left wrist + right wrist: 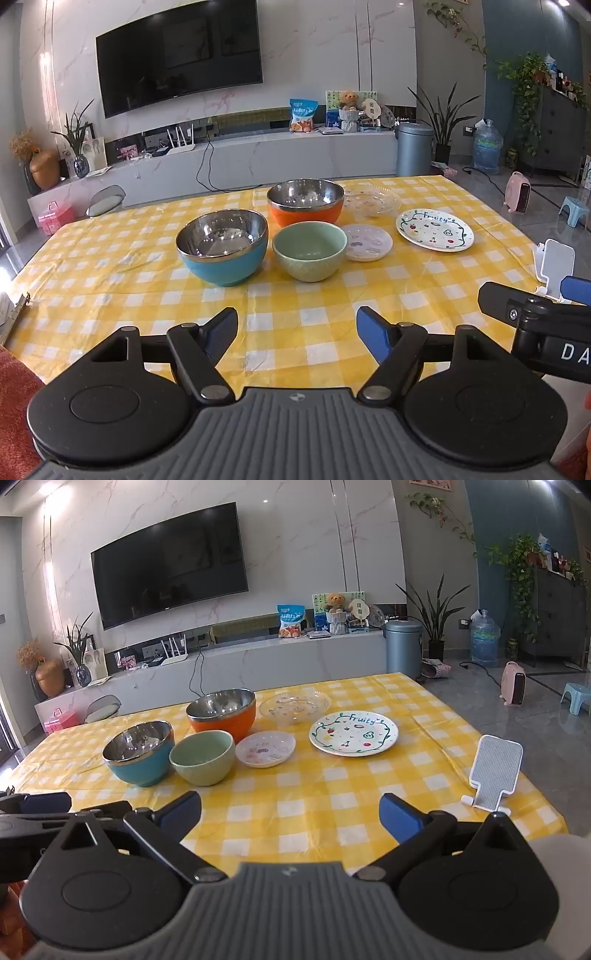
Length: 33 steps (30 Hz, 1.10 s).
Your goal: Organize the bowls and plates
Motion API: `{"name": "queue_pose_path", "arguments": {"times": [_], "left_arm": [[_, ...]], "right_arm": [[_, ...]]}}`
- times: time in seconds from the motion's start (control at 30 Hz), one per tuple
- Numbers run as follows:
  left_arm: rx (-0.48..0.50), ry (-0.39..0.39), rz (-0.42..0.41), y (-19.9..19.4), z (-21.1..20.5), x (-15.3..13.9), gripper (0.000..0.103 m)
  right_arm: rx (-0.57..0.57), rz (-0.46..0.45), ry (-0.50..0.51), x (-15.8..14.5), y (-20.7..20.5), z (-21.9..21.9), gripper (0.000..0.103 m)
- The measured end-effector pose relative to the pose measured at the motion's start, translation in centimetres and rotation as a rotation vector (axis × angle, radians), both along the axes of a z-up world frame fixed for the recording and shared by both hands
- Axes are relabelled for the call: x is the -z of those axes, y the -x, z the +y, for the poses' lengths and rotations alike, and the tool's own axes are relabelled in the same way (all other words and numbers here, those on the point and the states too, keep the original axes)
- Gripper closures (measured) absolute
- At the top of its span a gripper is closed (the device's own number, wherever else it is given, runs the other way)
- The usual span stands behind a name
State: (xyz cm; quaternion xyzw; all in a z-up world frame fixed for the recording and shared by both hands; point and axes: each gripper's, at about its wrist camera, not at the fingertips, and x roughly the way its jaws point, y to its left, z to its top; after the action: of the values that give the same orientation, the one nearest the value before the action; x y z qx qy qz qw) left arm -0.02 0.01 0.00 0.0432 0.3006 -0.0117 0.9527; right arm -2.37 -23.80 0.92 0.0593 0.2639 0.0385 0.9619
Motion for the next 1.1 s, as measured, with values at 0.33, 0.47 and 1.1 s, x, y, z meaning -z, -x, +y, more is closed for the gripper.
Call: {"name": "queue_pose_path", "arguments": {"times": [0.33,0.47,1.1], "left_arm": [[0.012,0.003,0.011,-0.1,0.0,0.0,0.026],[0.015,0.003,0.012,-0.1,-0.1,0.2,0.026],[0.017,0.005,0.024,0.0,-0.2,0.7,0.026]], "right_arm": [[-0.001,0.002,0.002,0.0,0.1,0.1,0.003],[-0.001,0.003,0.003,0.1,0.1,0.1,0.003],[0.000,0.009,0.007,0.1,-0.1,0.3,0.003]]}}
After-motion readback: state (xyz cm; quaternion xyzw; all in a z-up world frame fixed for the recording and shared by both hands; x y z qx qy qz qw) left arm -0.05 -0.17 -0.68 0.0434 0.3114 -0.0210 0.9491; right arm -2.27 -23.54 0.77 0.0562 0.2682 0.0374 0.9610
